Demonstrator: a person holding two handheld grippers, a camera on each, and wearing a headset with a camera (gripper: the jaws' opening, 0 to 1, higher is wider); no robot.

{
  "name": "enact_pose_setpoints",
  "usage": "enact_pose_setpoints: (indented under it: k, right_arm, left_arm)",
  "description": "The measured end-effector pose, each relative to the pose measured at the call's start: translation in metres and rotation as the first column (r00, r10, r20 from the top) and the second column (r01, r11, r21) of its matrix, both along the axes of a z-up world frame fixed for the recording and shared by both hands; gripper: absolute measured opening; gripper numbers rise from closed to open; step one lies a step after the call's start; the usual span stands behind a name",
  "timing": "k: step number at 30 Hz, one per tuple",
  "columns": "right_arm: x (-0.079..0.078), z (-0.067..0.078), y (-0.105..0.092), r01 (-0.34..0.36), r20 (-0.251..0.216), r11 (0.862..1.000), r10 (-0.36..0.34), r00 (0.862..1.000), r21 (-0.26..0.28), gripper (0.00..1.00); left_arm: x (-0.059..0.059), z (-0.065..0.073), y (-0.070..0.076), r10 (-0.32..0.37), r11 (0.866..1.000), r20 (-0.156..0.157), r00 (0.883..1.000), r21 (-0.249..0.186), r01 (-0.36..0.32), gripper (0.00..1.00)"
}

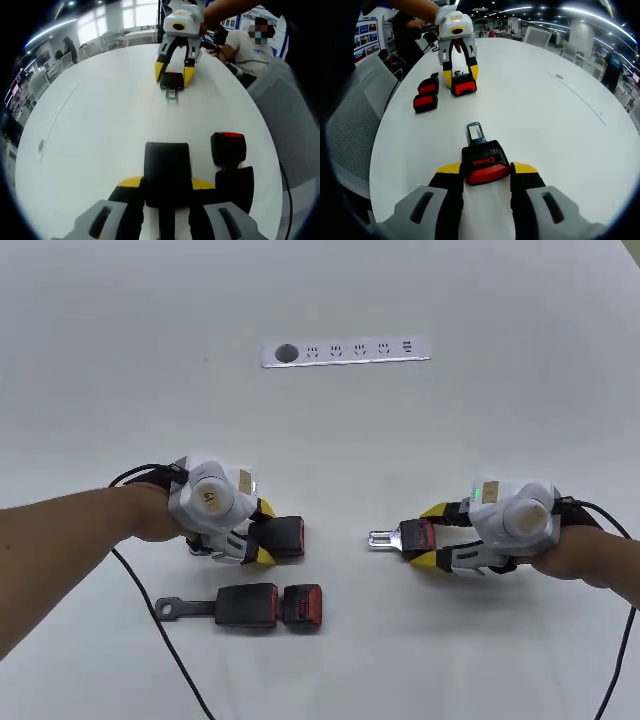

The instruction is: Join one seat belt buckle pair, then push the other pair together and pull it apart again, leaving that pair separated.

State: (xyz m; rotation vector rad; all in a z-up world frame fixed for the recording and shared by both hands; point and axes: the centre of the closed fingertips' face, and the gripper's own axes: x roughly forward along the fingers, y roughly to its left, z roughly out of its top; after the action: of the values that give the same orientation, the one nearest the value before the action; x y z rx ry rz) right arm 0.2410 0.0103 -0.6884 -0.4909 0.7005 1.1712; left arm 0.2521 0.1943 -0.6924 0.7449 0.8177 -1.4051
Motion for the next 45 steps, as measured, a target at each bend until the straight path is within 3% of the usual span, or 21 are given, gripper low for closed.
enact_pose_setpoints:
  k: [18,25,28,30,32,34,38,41,42,44,45]
  right_arm:
    - [0.003,-0.001,-0.012,0.021,-0.008,1.000,-0.021,1.000,-0.015,0.36]
    - [0.003,-0.002,-0.018,0.048,-0.006,0.999,-0.048,0.999,-0.022,0.36]
    - [0.005,-0.001,-0.020,0.091,-0.002,0.995,-0.091,0.996,-0.028,0.38]
    - [0.005,-0.001,-0.023,0.123,-0.007,0.992,-0.124,0.992,-0.029,0.41]
    - [0.006,0.003,-0.025,0.143,0.007,0.990,-0.143,0.990,-0.012,0.47]
    - [0.009,0.007,-0.028,0.199,0.021,0.980,-0.199,0.980,0.009,0.53]
    - [0.018,0.019,-0.032,0.315,0.047,0.947,-0.317,0.947,0.059,0.60]
    - [0.025,0.030,-0.032,0.399,0.077,0.910,-0.408,0.910,0.110,0.67]
    - [0.024,0.037,-0.030,0.419,0.081,0.900,-0.430,0.899,0.119,0.69]
    - [0.022,0.050,-0.026,0.468,0.079,0.870,-0.483,0.872,0.158,0.73]
    - [0.021,0.055,-0.024,0.485,0.080,0.859,-0.502,0.861,0.166,0.75]
  left_arm:
    - [-0.002,0.000,-0.001,-0.007,0.999,0.004,1.000,0.031,0.007,0.34]
    - [-0.002,0.002,-0.002,0.028,0.999,-0.001,1.000,0.037,-0.028,0.36]
    - [-0.006,0.004,-0.002,0.049,0.998,-0.016,0.999,0.051,-0.048,0.40]
    - [-0.007,0.007,-0.001,0.067,0.996,-0.020,0.998,0.065,-0.065,0.48]
    - [-0.006,0.015,-0.003,0.094,0.995,-0.024,0.995,0.033,-0.093,0.56]
    - [-0.003,0.017,-0.004,0.156,0.988,-0.040,0.987,-0.004,-0.156,0.61]
    - [0.012,0.030,0.000,0.268,0.961,-0.014,0.963,-0.064,-0.268,0.71]
    - [0.014,0.046,0.002,0.326,0.941,0.006,0.945,-0.095,-0.324,0.81]
    - [0.015,0.048,0.005,0.360,0.929,0.014,0.933,-0.097,-0.357,0.83]
    - [0.013,0.060,0.010,0.386,0.920,0.032,0.922,-0.095,-0.381,0.85]
    - [0.015,0.057,0.013,0.401,0.913,0.046,0.915,-0.108,-0.394,0.86]
